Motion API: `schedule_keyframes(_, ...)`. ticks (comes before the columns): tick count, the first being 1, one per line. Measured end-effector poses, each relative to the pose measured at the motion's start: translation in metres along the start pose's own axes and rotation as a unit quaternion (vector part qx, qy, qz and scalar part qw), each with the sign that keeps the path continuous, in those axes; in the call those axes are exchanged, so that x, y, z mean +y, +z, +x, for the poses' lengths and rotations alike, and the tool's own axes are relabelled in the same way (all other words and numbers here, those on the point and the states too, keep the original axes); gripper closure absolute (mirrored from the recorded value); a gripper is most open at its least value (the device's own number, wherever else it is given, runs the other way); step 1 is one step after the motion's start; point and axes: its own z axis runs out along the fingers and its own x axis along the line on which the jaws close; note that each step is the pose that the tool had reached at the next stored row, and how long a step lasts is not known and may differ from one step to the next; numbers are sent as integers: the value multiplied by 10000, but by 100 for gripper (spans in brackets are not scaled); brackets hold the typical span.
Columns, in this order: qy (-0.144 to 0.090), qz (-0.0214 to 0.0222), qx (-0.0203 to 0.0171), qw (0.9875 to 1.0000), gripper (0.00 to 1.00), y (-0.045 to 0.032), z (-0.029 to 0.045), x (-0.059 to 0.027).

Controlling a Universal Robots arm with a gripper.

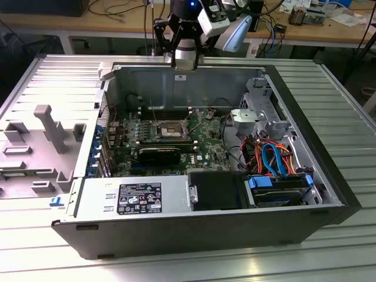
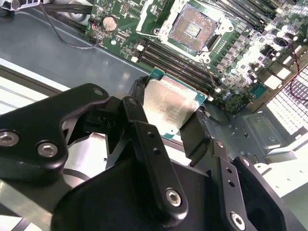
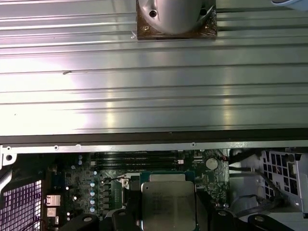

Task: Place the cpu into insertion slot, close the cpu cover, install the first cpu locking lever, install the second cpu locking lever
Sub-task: 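Place the cpu into insertion slot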

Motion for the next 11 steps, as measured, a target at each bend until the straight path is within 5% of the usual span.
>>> schedule_keyframes(11,0,0,0,10000,45,15,9,-22)
